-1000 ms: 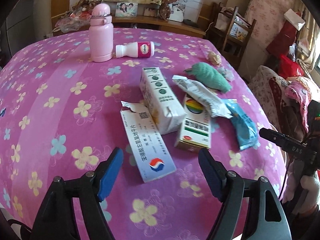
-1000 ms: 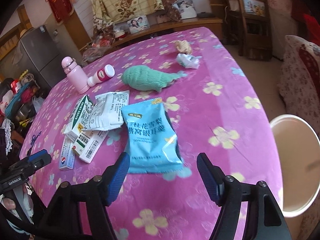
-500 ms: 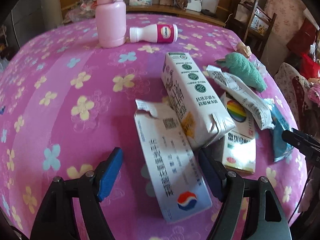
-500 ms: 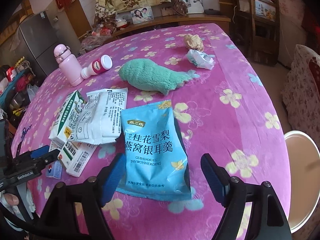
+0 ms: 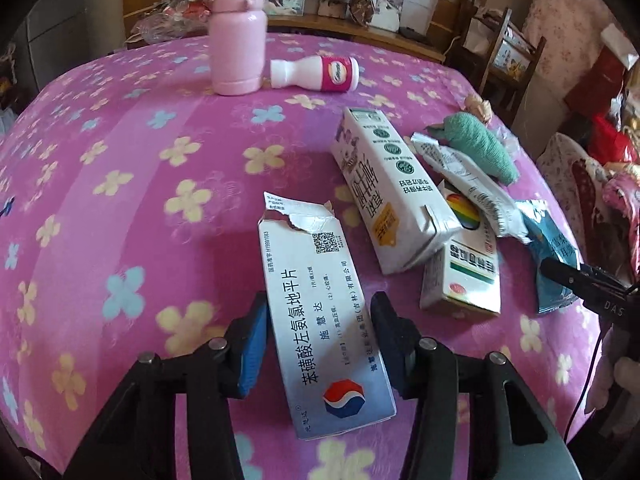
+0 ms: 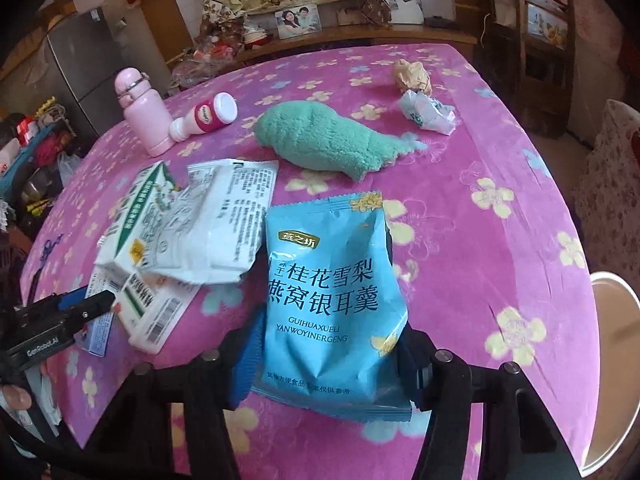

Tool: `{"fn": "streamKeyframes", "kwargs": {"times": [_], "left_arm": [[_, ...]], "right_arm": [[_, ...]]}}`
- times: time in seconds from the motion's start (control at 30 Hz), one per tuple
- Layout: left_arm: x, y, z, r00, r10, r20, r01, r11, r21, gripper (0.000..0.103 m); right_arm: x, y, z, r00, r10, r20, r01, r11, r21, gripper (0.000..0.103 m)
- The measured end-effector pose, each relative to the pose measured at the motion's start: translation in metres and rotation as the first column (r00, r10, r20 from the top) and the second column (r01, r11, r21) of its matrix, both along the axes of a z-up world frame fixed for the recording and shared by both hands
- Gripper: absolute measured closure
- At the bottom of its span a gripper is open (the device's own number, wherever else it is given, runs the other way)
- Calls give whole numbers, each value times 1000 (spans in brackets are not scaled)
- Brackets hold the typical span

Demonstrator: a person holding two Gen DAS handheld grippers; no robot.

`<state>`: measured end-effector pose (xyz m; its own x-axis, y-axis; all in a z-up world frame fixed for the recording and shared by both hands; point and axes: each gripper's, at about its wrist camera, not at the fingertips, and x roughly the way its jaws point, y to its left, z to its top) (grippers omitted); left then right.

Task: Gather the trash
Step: 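Grasp the white medicine box with the left tool while the right tool grasps the blue snack bag, then carry both items over the bucket and open both tools to drop them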

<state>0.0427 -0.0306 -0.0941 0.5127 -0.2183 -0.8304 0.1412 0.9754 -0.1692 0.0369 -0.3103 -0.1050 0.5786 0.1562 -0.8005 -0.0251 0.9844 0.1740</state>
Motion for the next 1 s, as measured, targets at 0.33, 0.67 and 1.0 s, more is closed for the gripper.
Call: {"fn": "streamKeyframes", "kwargs": {"times": [0.33,0.67,1.0], "left_arm": [[-42,-18,38,995,-64,79,66,998,-20,51],[-57,-80,52,977,-182,110,184,983,-5,51],[-61,-163,63,935,-326,138,329,944,-3,51]], "right_arm": [[-52,-26,29,997,-26,80,22,999,43,42],[-84,-51,37,991,-80,109,75,996,48,42],[-110,-106,37,975,-191,110,187,981,49,42]]}}
